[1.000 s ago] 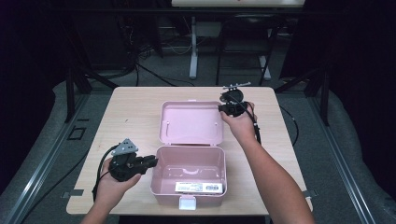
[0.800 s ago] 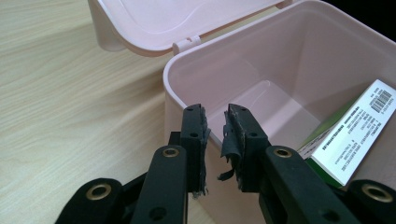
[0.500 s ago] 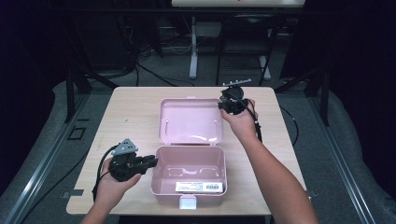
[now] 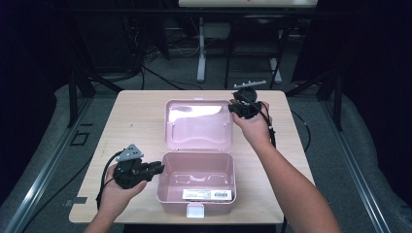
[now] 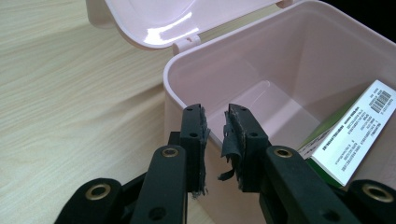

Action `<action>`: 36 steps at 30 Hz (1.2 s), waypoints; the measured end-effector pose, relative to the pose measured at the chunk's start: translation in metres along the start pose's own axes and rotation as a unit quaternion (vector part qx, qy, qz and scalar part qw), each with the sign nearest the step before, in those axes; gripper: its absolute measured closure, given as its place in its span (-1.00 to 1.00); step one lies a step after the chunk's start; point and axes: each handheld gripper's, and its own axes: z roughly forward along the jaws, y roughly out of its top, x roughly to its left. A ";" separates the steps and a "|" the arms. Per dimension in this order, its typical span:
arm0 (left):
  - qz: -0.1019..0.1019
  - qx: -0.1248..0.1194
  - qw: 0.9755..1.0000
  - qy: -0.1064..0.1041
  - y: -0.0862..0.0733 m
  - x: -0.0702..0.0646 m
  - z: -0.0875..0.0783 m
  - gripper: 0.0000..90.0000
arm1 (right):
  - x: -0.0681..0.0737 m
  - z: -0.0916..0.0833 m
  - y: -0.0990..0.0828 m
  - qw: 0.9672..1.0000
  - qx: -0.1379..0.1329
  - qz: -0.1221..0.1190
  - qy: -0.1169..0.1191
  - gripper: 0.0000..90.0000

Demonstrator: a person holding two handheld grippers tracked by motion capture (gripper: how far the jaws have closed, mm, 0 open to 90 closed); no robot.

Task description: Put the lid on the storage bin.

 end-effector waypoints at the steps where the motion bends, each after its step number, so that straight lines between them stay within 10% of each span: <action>1: 0.000 0.000 1.000 0.000 0.000 0.000 0.000 0.71 | 0.001 -0.002 0.000 1.000 -0.002 -0.001 -0.001 0.88; 36: -0.019 -0.026 0.999 0.026 0.013 0.015 -0.004 0.53 | 0.009 -0.039 -0.006 0.998 -0.055 -0.028 0.008 0.91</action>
